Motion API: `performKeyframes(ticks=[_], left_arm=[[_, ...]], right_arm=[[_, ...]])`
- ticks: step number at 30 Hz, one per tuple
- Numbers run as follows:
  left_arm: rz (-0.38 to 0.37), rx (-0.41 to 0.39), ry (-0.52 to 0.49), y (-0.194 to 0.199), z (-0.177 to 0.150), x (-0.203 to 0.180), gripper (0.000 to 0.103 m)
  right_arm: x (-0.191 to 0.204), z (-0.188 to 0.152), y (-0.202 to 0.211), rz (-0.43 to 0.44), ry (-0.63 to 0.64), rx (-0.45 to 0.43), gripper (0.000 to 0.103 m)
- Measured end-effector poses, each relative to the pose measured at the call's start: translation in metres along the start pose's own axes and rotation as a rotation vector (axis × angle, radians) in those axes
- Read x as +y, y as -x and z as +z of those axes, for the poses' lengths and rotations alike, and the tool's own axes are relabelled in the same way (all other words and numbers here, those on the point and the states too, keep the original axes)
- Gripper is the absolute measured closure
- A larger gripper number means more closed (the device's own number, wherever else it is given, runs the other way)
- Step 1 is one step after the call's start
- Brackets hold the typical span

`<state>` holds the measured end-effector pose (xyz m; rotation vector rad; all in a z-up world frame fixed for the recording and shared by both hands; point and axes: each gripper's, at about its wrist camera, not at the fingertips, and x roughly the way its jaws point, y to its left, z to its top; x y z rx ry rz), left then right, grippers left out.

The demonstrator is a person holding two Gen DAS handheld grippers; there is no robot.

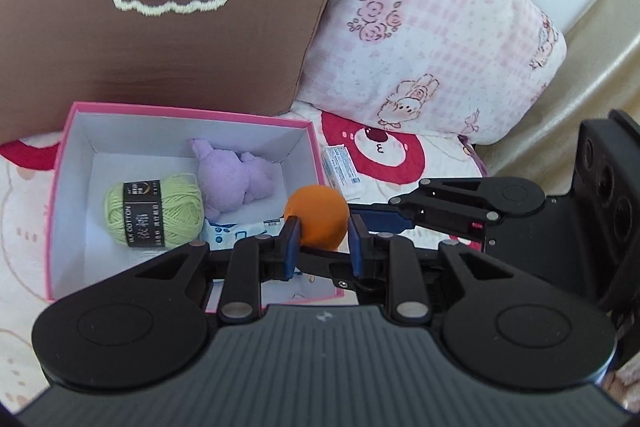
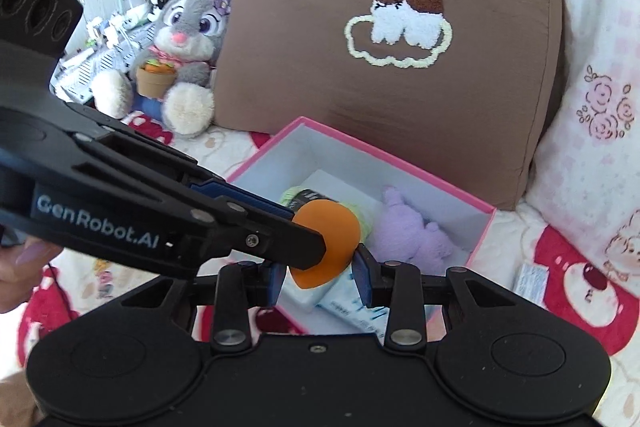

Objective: Organize objects
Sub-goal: 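Lower the sponge into the pink box and open the left gripper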

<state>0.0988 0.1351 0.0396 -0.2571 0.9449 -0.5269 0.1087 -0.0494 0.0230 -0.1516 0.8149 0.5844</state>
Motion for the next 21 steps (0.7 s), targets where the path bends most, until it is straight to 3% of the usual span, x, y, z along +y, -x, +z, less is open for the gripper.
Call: performKeyframes(ticks=[11,21], left_arm=[[-0.009,-0.006,0.125,-0.056,0.005,0.045,0.08],[0.001,0.003,0.175,-0.09,0.005,0.067,0.077]], right_arm=[[-0.031,0.007,-0.058,0.0,-0.056,0.081,0.063],[-0.025,0.007,-0.095,-0.101,0.071,0.12,0.063]])
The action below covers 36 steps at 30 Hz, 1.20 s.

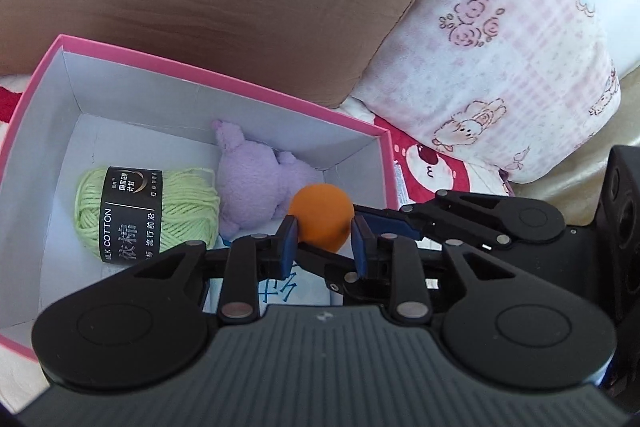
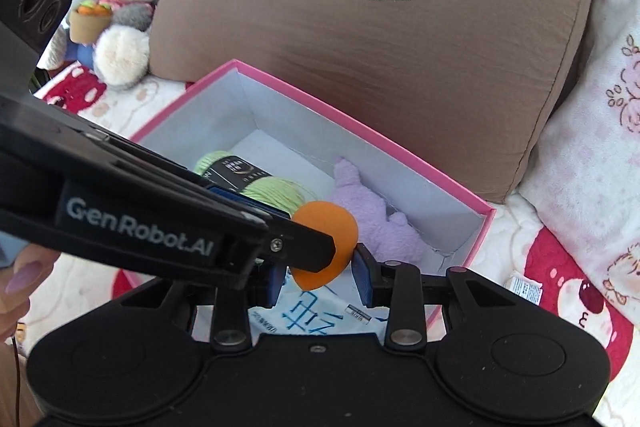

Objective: Organize objects
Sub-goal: 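Lower the sponge into the pink box and open the left gripper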

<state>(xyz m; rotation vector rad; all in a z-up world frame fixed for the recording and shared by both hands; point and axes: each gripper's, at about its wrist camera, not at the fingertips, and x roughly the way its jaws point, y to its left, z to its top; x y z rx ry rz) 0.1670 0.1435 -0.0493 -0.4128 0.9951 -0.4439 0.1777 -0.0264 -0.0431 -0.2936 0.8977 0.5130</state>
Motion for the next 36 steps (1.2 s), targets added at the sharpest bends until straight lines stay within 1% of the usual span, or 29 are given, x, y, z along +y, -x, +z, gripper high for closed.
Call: performKeyframes(ticks=[6,9,13,16,19,23,26,28,30,33,36], left_arm=[[-0.004,0.014,0.0,-0.015,-0.001,0.007,0.077],[-0.01,0.016,0.004,-0.021,-0.003,0.011,0.077],[-0.019,0.026,0.02,-0.028,-0.004,0.016,0.077],[-0.008,0.035,0.005,-0.03,-0.005,0.015,0.077],[-0.004,0.019,-0.009,-0.027,-0.005,0.013,0.077],[0.029,-0.001,-0.058,-0.025,-0.006,0.008,0.077],[0.03,-0.003,-0.059,-0.022,-0.006,0.008,0.077],[0.036,-0.015,-0.062,-0.018,-0.007,0.007,0.076],[0.043,-0.027,-0.069,-0.013,-0.009,0.006,0.075],[0.056,-0.029,-0.068,-0.007,-0.011,0.004,0.074],[0.067,-0.031,-0.062,-0.001,-0.013,0.001,0.073]], right_arm=[[-0.002,-0.002,-0.013,-0.003,0.065,0.022,0.063],[0.0,-0.004,-0.017,-0.022,0.108,0.027,0.063],[0.0,-0.008,-0.02,-0.041,0.134,0.031,0.062],[-0.002,-0.01,-0.021,-0.037,0.14,0.035,0.062],[-0.006,-0.012,-0.02,-0.035,0.123,0.033,0.062],[-0.017,-0.014,-0.017,-0.008,0.048,0.016,0.062],[-0.023,-0.019,-0.012,0.005,0.006,0.006,0.062],[-0.025,-0.021,-0.008,0.0,-0.003,-0.003,0.061],[-0.026,-0.021,-0.006,0.016,-0.015,-0.011,0.06],[-0.027,-0.02,-0.004,0.027,-0.018,-0.022,0.055],[-0.028,-0.017,-0.004,0.03,-0.023,-0.027,0.054]])
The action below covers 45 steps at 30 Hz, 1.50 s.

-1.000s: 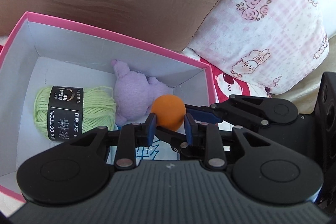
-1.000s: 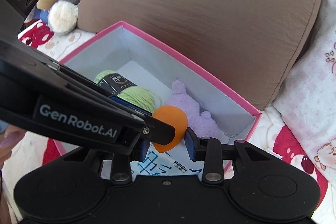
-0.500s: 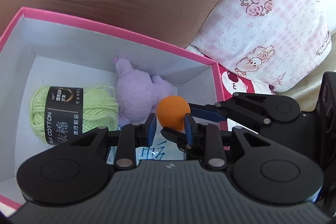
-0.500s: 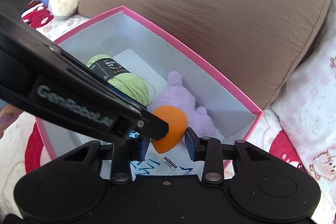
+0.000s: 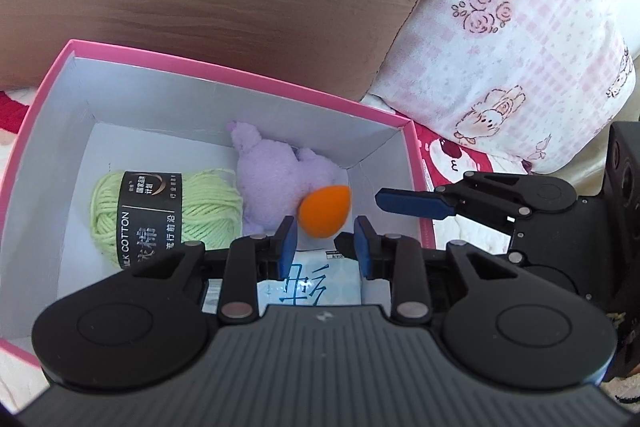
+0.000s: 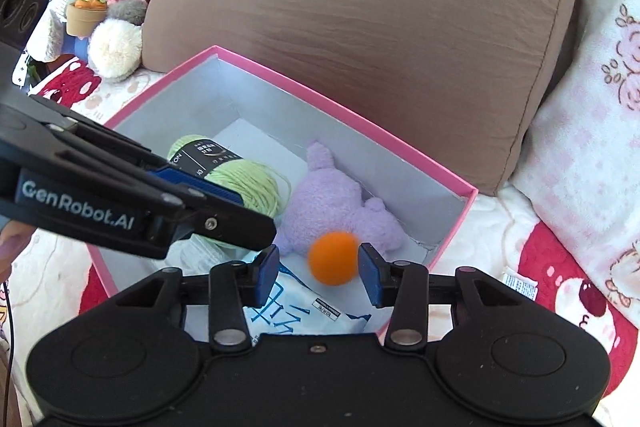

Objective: Organize objects
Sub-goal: 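Lower the sponge into the pink box and open the left gripper, then raise the left tool out of the pink box and pull back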

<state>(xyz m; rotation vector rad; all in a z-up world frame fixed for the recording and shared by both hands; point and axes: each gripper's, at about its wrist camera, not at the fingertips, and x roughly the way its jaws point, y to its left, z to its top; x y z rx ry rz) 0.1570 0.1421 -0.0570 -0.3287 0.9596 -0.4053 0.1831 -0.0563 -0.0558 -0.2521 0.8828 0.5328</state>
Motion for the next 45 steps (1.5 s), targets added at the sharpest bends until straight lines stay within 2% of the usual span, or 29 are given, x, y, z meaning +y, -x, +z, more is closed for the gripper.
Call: performKeyframes(ticks=[6,13,21,31,39,45], left_arm=[[0.039,0.019,-0.04,0.022,-0.006,-0.015,0.068],[0.122,0.017,-0.119,0.065,-0.017,-0.036,0.063],[0.119,-0.009,-0.158,0.118,-0.032,-0.054,0.056],[0.13,-0.013,-0.193,0.168,-0.055,-0.073,0.054],[0.092,-0.012,-0.206,0.185,-0.073,-0.094,0.053],[0.102,0.027,-0.253,0.184,-0.089,-0.114,0.048]], right_arm=[[-0.004,-0.005,0.023,0.044,-0.068,-0.015,0.054],[-0.001,-0.011,0.068,0.053,-0.107,-0.041,0.054],[0.017,-0.016,0.122,0.072,-0.094,-0.092,0.054],[0.055,-0.025,0.174,0.088,-0.008,-0.101,0.052],[0.069,-0.047,0.204,0.105,0.033,-0.069,0.05],[0.069,-0.066,0.218,0.103,0.055,-0.058,0.037]])
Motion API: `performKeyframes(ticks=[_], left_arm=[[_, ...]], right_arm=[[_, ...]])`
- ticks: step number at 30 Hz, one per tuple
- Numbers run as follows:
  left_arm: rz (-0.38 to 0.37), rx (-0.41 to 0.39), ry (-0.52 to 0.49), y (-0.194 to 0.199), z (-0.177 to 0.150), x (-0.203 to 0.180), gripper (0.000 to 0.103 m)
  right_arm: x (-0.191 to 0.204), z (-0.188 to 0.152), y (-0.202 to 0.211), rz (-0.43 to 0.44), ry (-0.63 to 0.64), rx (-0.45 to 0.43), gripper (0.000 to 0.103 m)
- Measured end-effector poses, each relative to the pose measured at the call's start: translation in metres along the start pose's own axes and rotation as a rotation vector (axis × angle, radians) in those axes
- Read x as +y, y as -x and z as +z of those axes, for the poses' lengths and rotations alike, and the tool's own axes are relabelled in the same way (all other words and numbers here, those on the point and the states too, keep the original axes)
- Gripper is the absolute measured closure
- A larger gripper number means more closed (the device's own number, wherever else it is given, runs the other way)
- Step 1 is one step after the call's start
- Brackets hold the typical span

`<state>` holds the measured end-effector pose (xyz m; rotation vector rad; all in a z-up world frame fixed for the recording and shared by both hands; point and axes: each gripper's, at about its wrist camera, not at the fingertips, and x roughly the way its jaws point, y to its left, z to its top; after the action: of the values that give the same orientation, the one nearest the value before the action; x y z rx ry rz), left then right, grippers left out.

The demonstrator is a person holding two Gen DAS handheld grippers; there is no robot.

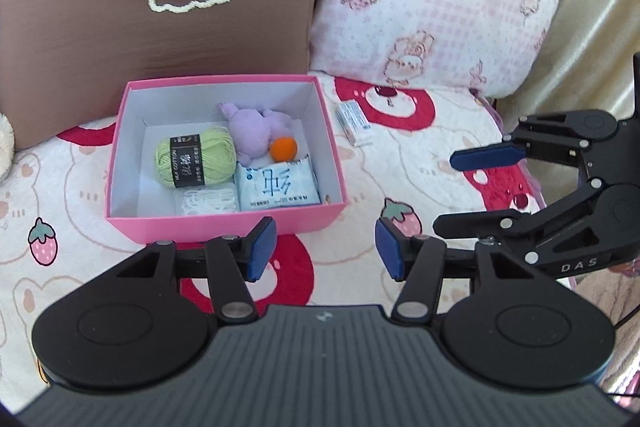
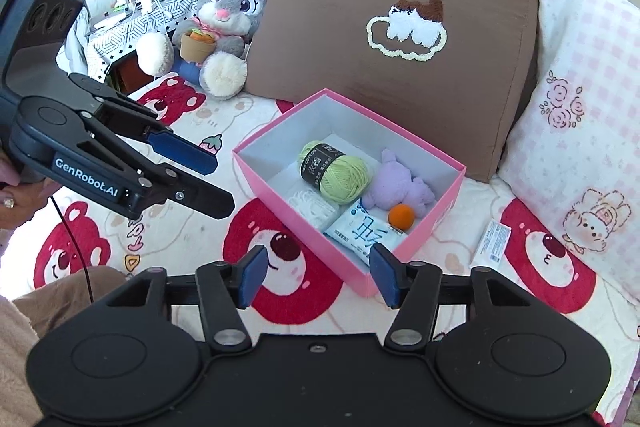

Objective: Organize objects
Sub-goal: 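Raise the left tool out of the pink box and pull back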

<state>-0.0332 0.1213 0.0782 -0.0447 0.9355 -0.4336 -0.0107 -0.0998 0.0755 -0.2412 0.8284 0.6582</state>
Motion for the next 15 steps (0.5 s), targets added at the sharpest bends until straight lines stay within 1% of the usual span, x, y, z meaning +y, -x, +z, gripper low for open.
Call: performKeyframes(ticks=[2,4,10,12,15], left_arm=[[-0.001,0.024,-0.013,-0.004,-0.004,-0.008,0.046],[-0.01,0.052,-0.02,-0.01,-0.008,-0.014,0.043],[-0.055,0.128,-0.041,-0.035,-0.009,-0.034,0.04],[-0.068,0.145,-0.049,-0.043,-0.007,-0.042,0.038],[-0.085,0.155,-0.057,-0.054,0.0,-0.051,0.034]], right_arm=[[0.0,-0.008,0.001,0.003,0.011,0.013,0.034],[-0.001,-0.016,0.002,0.004,0.028,0.03,0.028],[-0.013,-0.036,0.002,-0.009,0.036,0.054,0.023],[-0.019,-0.04,0.001,-0.012,0.034,0.059,0.018],[-0.029,-0.044,-0.002,-0.025,0.024,0.049,0.017]])
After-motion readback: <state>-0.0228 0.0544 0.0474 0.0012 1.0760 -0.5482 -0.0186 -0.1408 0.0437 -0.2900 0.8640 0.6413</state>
